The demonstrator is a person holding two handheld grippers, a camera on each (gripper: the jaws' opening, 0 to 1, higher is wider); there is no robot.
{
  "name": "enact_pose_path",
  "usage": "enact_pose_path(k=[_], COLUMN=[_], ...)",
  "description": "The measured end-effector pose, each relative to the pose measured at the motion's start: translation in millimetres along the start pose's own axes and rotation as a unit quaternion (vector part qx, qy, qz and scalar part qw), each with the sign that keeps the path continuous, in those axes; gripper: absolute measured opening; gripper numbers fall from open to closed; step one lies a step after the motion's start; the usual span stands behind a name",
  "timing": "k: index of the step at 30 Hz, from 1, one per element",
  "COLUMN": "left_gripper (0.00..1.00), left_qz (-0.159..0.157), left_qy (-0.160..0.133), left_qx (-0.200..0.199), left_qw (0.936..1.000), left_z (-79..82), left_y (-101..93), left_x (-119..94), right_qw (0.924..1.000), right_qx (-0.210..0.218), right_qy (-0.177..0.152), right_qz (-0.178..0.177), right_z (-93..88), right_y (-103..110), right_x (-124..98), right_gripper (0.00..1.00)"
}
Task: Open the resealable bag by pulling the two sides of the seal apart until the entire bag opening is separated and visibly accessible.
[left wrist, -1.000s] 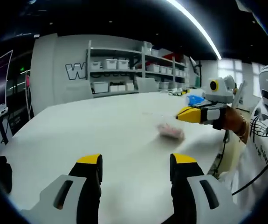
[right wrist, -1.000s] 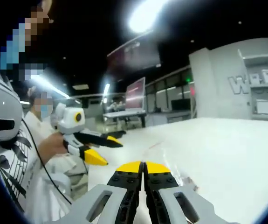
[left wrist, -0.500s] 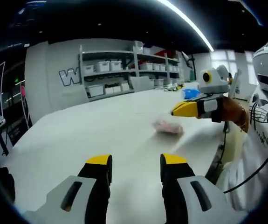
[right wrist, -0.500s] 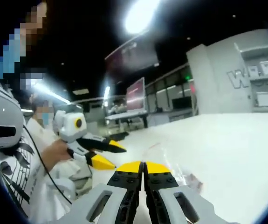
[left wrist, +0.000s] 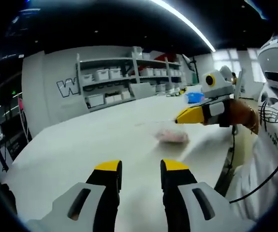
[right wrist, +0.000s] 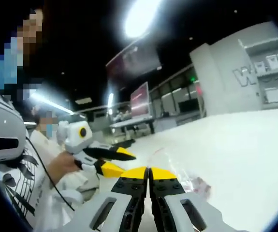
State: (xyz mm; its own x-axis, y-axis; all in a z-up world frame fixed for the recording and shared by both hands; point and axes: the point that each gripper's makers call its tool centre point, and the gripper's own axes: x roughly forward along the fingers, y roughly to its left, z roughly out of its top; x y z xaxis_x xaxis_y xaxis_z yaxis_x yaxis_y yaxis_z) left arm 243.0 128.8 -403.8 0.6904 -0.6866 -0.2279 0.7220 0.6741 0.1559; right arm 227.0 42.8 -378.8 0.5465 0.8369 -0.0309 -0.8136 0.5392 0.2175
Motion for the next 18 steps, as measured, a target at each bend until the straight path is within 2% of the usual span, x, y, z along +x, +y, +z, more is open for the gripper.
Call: enact_pose_path(k=[4, 8, 14, 18], left_gripper=[0.23, 0.21, 0.17, 0.17], left_qz=[-0.001, -0.005, -0.006, -0.009], left_qy=[-0.022, -0.041, -0.043, -0.046], left_qx=[0.017, 0.041, 0.100, 0.113], left_qw=[0.9996, 0.9983, 0.9941, 0.9925], left_z=[7.9, 15.5, 18.8, 20.6], left_y=[-2.5, -8.2, -14.5, -17.0], left_x=[1, 5, 10, 13], right_qw=[1.0000, 0.9999, 0.9997, 0.9996], right_qx=[0.008, 0.012, 0.020, 0.026], right_qy=[-0.003, -0.004, -0.008, -0.007], right_qz=[0.001, 0.003, 0.006, 0.007], right_z=[-0.4, -0.9, -0.8, -2.6], right_y=[0, 2, 5, 6], right_x=[0, 2, 2, 2], right_gripper=[0.00, 0.00, 0.00, 0.00])
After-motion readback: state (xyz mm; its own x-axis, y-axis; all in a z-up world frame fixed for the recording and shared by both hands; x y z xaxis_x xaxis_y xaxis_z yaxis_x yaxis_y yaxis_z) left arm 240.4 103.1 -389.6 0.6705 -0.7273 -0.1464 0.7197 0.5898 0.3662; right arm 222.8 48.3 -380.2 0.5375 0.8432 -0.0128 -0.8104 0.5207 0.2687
